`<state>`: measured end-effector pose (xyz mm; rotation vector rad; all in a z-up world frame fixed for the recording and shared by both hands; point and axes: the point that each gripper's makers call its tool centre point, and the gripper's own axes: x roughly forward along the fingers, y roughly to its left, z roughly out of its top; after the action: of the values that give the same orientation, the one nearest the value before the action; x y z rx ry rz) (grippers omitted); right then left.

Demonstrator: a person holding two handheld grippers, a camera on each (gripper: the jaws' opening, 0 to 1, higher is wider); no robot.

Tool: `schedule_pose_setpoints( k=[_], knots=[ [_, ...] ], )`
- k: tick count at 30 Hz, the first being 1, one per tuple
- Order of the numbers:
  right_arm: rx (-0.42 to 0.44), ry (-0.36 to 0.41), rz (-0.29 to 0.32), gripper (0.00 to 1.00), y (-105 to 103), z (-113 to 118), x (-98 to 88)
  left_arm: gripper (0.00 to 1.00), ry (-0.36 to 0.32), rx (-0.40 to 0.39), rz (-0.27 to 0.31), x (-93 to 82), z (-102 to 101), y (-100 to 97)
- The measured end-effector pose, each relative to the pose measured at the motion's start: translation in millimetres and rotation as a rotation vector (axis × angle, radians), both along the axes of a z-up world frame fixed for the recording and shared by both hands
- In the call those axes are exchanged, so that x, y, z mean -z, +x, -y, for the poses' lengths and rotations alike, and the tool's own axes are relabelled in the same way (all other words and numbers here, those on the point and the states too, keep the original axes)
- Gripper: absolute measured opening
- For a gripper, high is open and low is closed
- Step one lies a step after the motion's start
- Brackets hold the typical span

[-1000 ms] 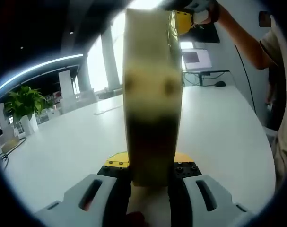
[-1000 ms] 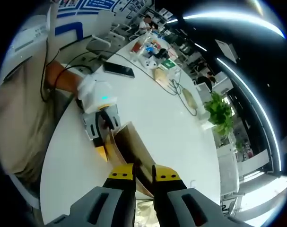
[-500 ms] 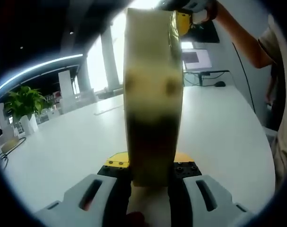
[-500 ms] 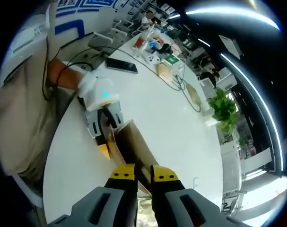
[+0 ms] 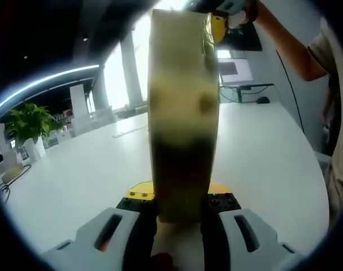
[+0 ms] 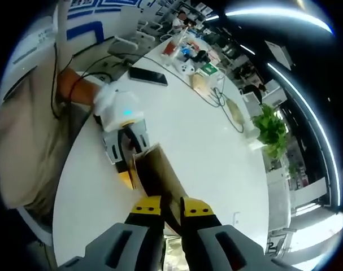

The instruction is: Extract single mask from mask box in order stack masks on table

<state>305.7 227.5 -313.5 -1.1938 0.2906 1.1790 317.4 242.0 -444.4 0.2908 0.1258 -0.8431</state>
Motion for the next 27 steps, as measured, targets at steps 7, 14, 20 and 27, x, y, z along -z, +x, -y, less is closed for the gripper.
schedule_pose_setpoints(
  k=[7,14,20,27],
  knots=[
    [-0.021,-0.027,-0.004,0.08,1.0,-2.1,0.5,0.20,-0.002,0.000,-0.004,0.3,0.3,-0.2],
    [-0.021,-0.034,0.008,0.10,2.6,-3.0,-0.6,0.20,-0.002,0.000,-0.004,0.3,0.5,-0.5],
    [-0.020,-0.029,0.032,0.06,3.0,-3.1,-0.6,0.20,-0.005,-0.001,-0.010,0.4,0.5,-0.9],
    [-0.049,-0.045,0.047,0.00,-2.3,-2.4,2.0,0.20,-0.011,-0.006,-0.024,1.5,0.0,-0.1]
  ],
)
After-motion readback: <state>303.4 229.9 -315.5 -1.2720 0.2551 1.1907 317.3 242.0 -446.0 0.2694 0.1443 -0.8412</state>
